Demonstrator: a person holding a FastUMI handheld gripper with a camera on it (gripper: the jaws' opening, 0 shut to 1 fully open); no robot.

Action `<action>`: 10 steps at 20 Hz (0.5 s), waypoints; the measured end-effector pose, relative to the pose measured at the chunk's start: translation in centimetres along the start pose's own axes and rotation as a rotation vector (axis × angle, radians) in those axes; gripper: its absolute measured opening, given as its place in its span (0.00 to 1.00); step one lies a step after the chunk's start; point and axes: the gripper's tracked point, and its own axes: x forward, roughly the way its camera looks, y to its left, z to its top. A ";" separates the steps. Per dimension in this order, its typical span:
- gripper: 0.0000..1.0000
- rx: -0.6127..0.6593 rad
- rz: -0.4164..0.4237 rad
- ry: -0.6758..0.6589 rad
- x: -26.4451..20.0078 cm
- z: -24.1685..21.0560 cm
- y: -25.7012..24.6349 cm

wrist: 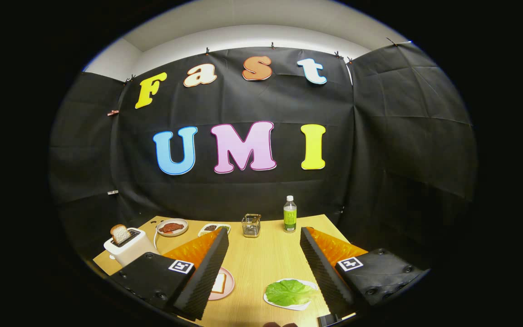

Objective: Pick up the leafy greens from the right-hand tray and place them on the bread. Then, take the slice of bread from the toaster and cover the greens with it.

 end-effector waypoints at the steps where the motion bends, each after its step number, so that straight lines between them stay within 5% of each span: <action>1: 0.98 -0.004 0.000 0.010 0.2 -0.3 -0.2; 10: 0.99 -0.101 0.046 0.197 3.7 -6.5 -3.2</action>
